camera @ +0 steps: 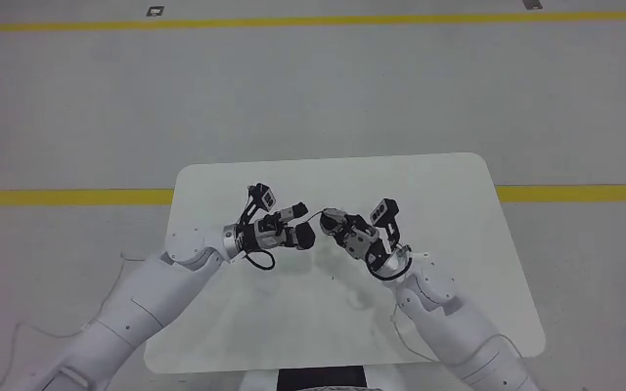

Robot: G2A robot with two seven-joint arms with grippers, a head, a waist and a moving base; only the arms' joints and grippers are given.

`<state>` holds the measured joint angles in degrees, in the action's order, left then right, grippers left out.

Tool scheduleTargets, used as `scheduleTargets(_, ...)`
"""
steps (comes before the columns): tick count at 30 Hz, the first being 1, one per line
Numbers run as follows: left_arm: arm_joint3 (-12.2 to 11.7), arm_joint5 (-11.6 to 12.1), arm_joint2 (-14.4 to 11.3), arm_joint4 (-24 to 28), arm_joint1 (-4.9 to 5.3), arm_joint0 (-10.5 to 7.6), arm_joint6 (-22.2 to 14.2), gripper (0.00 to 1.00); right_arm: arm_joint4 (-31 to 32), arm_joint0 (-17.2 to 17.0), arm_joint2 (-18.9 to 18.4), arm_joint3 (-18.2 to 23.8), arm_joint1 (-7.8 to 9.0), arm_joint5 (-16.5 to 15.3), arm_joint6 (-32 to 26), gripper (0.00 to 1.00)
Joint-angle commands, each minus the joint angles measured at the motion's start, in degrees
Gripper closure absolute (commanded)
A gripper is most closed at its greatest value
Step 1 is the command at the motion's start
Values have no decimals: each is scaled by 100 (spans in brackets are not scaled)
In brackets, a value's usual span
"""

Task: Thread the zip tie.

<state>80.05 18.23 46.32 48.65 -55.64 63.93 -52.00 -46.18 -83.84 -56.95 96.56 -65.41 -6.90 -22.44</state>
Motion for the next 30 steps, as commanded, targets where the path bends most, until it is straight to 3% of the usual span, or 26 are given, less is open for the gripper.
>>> scheduleTargets(1,-3,-51,14,-27,-4,8,-18,0,44,-14,-14,24,-11,-22,81,100)
scheduleTargets(3,5,-76,33,-39,-11,23,0,0,90,-34,-31,61,-20,-27,87,100)
scheduleTargets(5,-1,-88,52,-33,-17,36,-10,25,195,-49,-49,82,-23,-32,106,100)
scheduleTargets(11,-55,-178,88,20,-46,45,-74,51,268,-129,-81,161,-50,-55,135,100)
scheduleTargets(22,-128,-229,133,-5,-111,14,-99,59,551,-108,-17,147,-119,-12,201,100)
scheduleTargets(30,-169,-254,256,-31,-117,66,-128,66,1131,-173,-112,177,-106,86,202,100)
